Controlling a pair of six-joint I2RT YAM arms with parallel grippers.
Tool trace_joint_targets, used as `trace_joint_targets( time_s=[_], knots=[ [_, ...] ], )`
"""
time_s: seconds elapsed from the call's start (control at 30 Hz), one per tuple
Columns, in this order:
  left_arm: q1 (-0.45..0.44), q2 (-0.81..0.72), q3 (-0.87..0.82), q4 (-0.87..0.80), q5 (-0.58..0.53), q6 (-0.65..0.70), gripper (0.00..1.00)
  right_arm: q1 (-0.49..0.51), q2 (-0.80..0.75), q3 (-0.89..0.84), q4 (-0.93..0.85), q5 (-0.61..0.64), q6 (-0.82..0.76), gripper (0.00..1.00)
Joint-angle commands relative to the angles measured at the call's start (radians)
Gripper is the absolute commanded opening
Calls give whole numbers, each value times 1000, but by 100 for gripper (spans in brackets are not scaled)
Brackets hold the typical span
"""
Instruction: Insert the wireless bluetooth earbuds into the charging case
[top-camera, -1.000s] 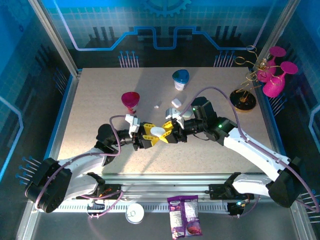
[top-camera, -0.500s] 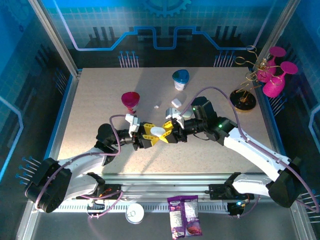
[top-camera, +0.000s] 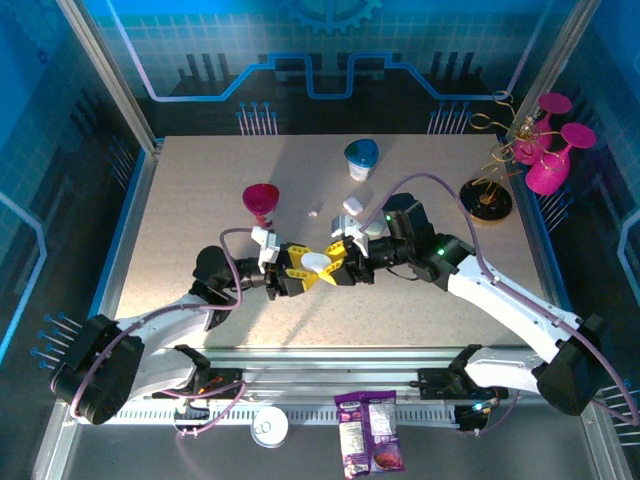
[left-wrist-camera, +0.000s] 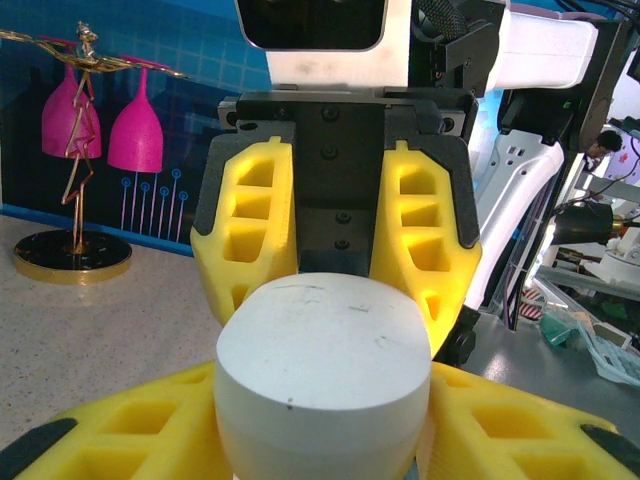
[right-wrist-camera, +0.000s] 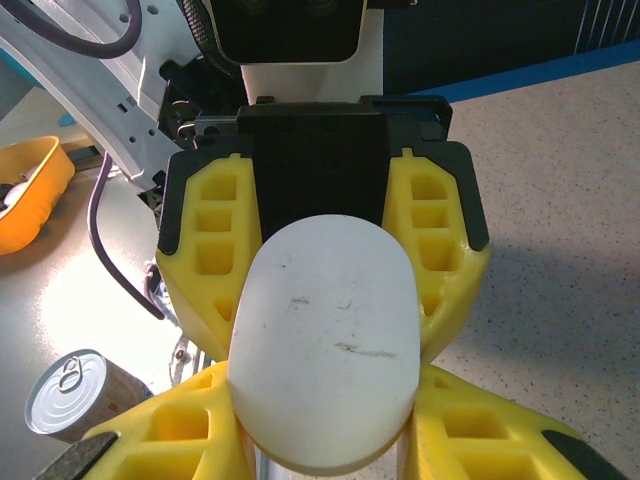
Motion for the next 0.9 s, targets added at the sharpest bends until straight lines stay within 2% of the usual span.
trace_joint_targets(
  time_s=[0.0, 0.4, 0.6, 0.73, 0.87],
  knots=[
    [-3, 13, 45, -3, -8, -18, 47, 17, -17, -9, 39, 7, -7, 23],
    [-3, 25, 45, 13, -14, -36, 48, 12, -31, -26, 52, 22, 1, 23],
    [-3, 19, 39, 17, -14, -32, 57, 3, -38, -38, 75, 4, 23, 23],
    [-3, 16, 39, 19, -12, -33, 57, 3, -37, -41, 73, 1, 24, 22],
    [-2, 17, 42, 19, -9, -37, 53, 3, -35, -42, 70, 4, 26, 22]
  ],
)
